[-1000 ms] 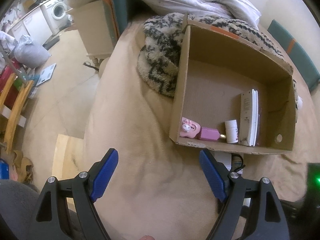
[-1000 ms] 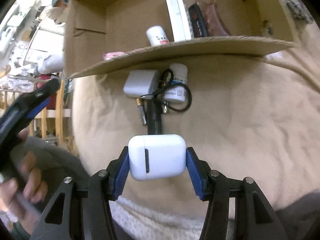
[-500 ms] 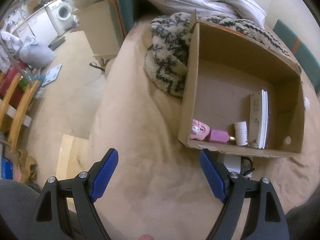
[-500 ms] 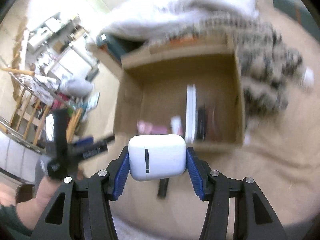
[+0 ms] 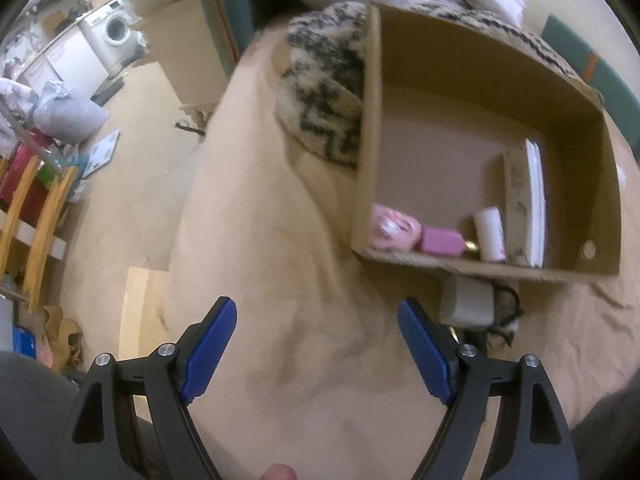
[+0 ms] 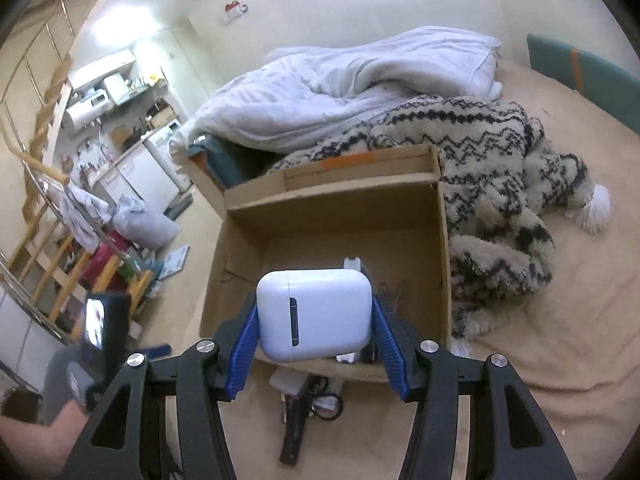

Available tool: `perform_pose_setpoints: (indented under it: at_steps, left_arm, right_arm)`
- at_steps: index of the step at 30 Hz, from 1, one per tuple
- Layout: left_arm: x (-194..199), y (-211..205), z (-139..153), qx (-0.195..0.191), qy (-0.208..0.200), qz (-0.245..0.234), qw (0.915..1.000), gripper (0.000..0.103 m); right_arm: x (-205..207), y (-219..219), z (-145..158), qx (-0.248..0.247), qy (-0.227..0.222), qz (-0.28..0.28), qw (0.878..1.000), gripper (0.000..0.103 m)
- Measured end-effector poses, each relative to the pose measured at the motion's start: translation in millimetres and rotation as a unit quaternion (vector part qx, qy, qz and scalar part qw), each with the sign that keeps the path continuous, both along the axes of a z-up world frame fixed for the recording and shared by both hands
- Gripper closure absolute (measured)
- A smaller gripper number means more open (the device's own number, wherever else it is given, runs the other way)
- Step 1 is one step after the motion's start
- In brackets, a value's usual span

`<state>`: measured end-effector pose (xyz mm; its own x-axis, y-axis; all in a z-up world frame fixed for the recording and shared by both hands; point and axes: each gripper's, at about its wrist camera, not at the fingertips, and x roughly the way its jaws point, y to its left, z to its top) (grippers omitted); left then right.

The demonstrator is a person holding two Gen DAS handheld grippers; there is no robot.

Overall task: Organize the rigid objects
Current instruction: 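Grasp the black flashlight with the left gripper while the right holds the earbuds case, then lower the flashlight and earbuds case into the box and open both grippers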

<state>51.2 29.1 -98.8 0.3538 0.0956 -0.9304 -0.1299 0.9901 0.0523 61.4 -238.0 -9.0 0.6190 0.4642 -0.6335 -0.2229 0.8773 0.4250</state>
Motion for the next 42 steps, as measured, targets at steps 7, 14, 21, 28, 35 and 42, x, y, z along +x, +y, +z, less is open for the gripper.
perform_pose_setpoints:
  at_steps: [7, 14, 21, 28, 35, 42]
  left_arm:
    - [-24.1, -62.6, -46.4, -0.079, 0.089, -0.036, 0.9922, 0.042]
    - [-23.0, -114.4, -68.1, -0.061, 0.11, -0.081, 0.9887, 0.042]
    - [-7.0, -126.0, -78.1, -0.022, 0.116, -0.083, 0.9895, 0.06]
    - [-0.3, -113.4, -74.0, -0.03, 0.12, -0.077, 0.9893, 0.085]
    - [-16.1, -96.3, -35.1, -0.008, 0.052, -0.1, 0.9936, 0.086]
    - [-32.1, -64.4, 14.3, 0.004, -0.041, -0.081, 0.9959, 0.086]
  right_arm:
    - [8.4, -7.0, -6.6, 0.022, 0.025, -0.008, 0.999, 0.045]
    - [8.7, -11.8, -13.0, 0.023, 0.041, -0.014, 0.999, 0.045]
    - [10.3, -10.5, -18.1, 0.014, 0.053, -0.016, 0.998, 0.045]
    - [11.4, -5.5, -19.8, 0.004, 0.057, -0.011, 0.998, 0.045]
    - [11.1, -6.6, -19.9, -0.002, 0.057, -0.016, 0.998, 0.045]
    - [9.7, -5.8, -21.6, -0.01, 0.061, -0.019, 0.998, 0.045]
